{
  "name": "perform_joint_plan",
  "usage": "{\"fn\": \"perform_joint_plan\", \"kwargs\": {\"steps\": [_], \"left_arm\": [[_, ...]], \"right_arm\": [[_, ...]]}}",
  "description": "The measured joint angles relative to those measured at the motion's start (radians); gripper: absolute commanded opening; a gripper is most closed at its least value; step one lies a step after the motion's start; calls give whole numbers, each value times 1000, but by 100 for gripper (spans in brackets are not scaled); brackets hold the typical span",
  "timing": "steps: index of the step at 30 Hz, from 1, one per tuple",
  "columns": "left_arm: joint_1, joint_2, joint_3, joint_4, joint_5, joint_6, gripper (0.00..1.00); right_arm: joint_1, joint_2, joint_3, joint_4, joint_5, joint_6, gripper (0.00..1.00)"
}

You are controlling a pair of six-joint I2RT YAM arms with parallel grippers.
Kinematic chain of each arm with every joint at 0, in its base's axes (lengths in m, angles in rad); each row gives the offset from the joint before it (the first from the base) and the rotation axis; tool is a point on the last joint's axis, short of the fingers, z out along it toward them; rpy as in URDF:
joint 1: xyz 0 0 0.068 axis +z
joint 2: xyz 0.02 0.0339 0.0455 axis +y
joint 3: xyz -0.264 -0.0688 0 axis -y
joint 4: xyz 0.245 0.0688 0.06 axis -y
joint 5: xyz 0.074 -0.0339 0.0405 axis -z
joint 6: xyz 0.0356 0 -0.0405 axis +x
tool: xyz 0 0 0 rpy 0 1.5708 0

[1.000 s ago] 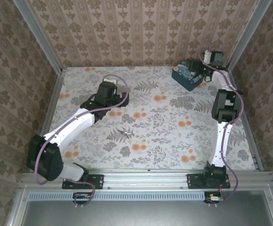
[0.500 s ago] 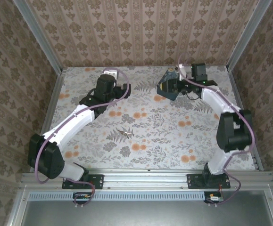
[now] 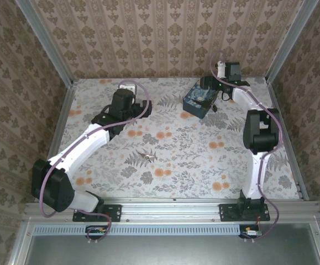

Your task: Unlock the padlock with the key

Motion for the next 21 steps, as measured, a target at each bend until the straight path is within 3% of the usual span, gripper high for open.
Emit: {"fn": "perform_joint_plan", "kwargs": {"steps": [6,10,16,21], "left_arm": [[0,0,-13,-23,18,-3,100],[0,1,-13,-23,27,-3,100],[0,0,-13,-23,38,-7,100],[0,-14,-14,-34,39,-10,100]], "right_arm": [[-29,158,220,-89,15,-3,100],[-58,223,324,-150,-56,-3,99],[-86,231,287,-196,-274,5,93],[-82,173,93,-151,-420,34,91]]}}
